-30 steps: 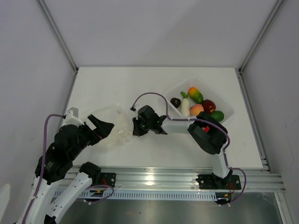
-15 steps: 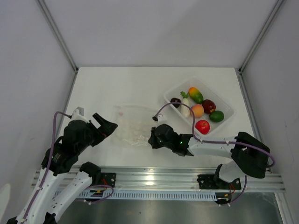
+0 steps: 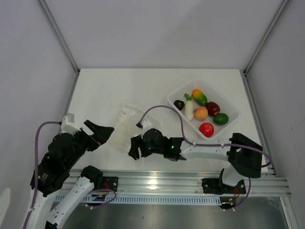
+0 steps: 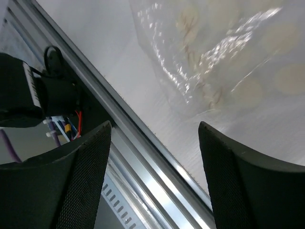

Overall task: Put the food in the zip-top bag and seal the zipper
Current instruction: Pick up the zipper food storage bag at the center of the board.

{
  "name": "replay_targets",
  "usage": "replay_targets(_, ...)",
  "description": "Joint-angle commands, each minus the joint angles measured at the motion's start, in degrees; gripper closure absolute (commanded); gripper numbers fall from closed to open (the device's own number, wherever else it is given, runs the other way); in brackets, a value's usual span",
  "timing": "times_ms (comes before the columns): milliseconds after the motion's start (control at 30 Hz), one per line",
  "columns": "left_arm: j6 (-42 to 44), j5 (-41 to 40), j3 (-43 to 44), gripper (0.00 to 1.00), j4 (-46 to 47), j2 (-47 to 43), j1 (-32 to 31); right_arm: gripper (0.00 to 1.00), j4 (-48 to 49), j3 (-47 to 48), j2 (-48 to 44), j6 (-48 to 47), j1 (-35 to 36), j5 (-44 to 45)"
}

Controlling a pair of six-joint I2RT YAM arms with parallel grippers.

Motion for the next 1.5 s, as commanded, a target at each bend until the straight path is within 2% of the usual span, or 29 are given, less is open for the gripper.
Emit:
replay_targets(0,4.4,-0.8,1.7,0.01,0.4,-1.6,0.4,0.24,-4.8,1.4,-8.1,-6.7,-5.6,-1.4)
replay_targets(100,5.8,0.0,-0.2,0.01,2.9,-2.8,0.4,0.18,-9.6,2.3,-11.4,-12.4,-12.9,-4.6)
replay_targets(167,6.6,2.6,-1.2,0.01,4.8,-3.1,0.4,0.18,-11.0,4.3,-10.7,-15.1,-18.2,-10.7)
replay_targets(200,7.0,3.6,-2.6,0.0,5.6,-3.4,0.4,0.18,-10.9,4.9,-10.0,-17.1,-23.3,-16.2)
replay_targets(300,7.2,7.0,-4.1,0.01,7.8,-3.0,0.4,0.18,-11.0,8.9,-5.4,-21.1,-30.7,-25.2)
replay_targets(400,7.2,8.2,-4.6,0.01,7.9,-1.7,0.4,0.2,-11.8,14.5,1.0,-28.6,-32.9,-30.2)
replay_targets(433,7.3,8.7,-4.6,0.0,8.0,-1.0,0.4,0.2,-11.2,16.9,2.7,-30.3,-34.2,-34.6)
replay_targets(500,7.4,9.0,-4.6,0.0,8.3,-0.7,0.4,0.2,-10.2,19.4,7.8,-30.7,-36.4,-39.2)
replay_targets(633,7.8,9.3,-5.5,0.01,9.3,-0.6,0.4,0.21,-8.4,23.4,14.3,-31.4,-38.4,-47.1)
replay_targets(800,8.0,9.4,-6.4,0.0,10.7,-0.1,0.4,0.25,-11.7,29.9,22.2,-32.9,-39.7,-48.2)
replay_targets(1000,7.7,11.0,-7.9,0.0,13.1,1.4,0.4,0.25,-14.4,34.1,26.5,-36.4,-40.8,-49.3)
replay_targets(1467,7.0,10.9,-7.7,0.0,14.0,3.0,0.4,0.3,-10.5,31.5,30.9,-37.1,-39.3,-57.7)
